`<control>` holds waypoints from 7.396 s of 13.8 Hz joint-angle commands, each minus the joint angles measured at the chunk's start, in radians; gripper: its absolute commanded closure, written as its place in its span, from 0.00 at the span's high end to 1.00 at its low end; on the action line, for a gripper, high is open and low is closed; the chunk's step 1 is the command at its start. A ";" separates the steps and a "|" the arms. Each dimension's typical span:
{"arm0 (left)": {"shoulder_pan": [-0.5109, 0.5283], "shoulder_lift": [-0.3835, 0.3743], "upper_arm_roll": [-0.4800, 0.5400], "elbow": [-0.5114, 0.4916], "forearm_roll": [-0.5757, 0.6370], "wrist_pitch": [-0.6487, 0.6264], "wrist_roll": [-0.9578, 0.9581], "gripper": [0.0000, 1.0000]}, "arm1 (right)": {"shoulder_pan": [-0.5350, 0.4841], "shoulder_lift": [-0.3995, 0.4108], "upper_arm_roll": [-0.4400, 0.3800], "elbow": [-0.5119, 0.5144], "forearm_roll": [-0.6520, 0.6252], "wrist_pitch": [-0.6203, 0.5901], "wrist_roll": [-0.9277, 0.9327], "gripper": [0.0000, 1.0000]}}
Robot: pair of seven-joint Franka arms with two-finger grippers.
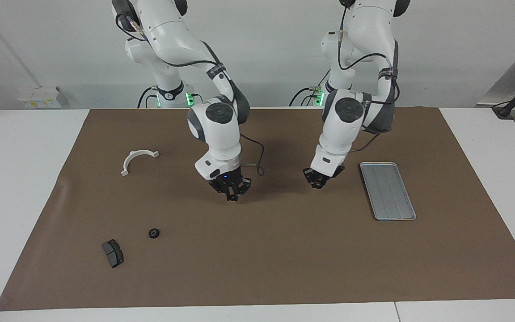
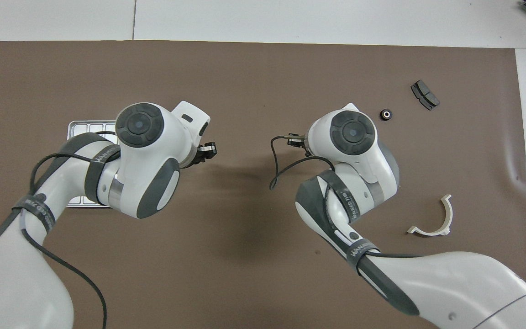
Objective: Place bearing gear from tray to pile
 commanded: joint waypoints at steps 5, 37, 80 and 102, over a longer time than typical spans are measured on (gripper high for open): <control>-0.098 0.058 0.015 -0.001 0.006 0.091 -0.002 0.57 | -0.274 -0.153 0.015 -0.253 0.097 0.031 -0.433 0.00; 0.366 -0.168 0.019 0.331 0.017 -0.592 0.506 1.00 | 0.279 0.315 0.015 0.466 -0.068 -0.180 0.668 1.00; 0.401 -0.230 0.019 0.314 0.003 -0.515 0.635 1.00 | 0.091 -0.125 0.015 -0.107 0.030 -0.106 0.274 0.00; 0.399 -0.243 0.018 0.295 0.003 -0.512 0.635 1.00 | -0.248 -0.255 0.016 -0.056 0.130 -0.239 -0.407 1.00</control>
